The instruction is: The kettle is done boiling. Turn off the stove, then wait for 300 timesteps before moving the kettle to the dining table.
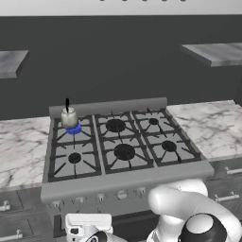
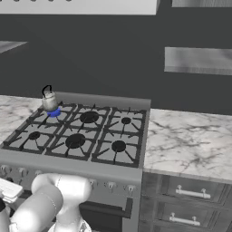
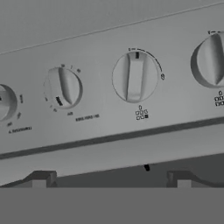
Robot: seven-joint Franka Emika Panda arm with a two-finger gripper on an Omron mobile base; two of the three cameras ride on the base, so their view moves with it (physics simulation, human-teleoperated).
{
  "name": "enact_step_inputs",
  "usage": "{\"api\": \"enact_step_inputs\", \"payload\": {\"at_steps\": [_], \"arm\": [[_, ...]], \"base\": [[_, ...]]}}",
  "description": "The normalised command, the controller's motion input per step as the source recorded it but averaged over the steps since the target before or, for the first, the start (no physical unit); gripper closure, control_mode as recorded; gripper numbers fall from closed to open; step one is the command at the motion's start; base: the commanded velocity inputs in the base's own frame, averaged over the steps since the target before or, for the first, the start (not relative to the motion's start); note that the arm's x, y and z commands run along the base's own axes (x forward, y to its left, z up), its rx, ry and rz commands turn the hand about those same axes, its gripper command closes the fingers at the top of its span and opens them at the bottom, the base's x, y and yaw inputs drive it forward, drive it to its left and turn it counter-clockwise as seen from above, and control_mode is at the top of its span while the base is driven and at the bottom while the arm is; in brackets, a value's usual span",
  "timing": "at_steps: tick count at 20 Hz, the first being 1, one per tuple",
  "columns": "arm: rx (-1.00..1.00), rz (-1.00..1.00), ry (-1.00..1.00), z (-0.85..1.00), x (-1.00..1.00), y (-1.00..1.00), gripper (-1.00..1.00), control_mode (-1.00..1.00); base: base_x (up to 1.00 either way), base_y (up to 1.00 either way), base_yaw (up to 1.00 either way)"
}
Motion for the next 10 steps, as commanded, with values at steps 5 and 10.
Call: {"api": "enact_step_inputs", "payload": {"at_steps": [5,10], "arm": [[-0.03,0.00,0.00,-0.21,0.07,0.00,-1.00,-1.00],[-0.01,0.00,0.00,-0.07,0.25,0.01,-1.00,-1.00]], "base": [[0.00,0.00,0.00],[0.00,0.00,0.00]]}}
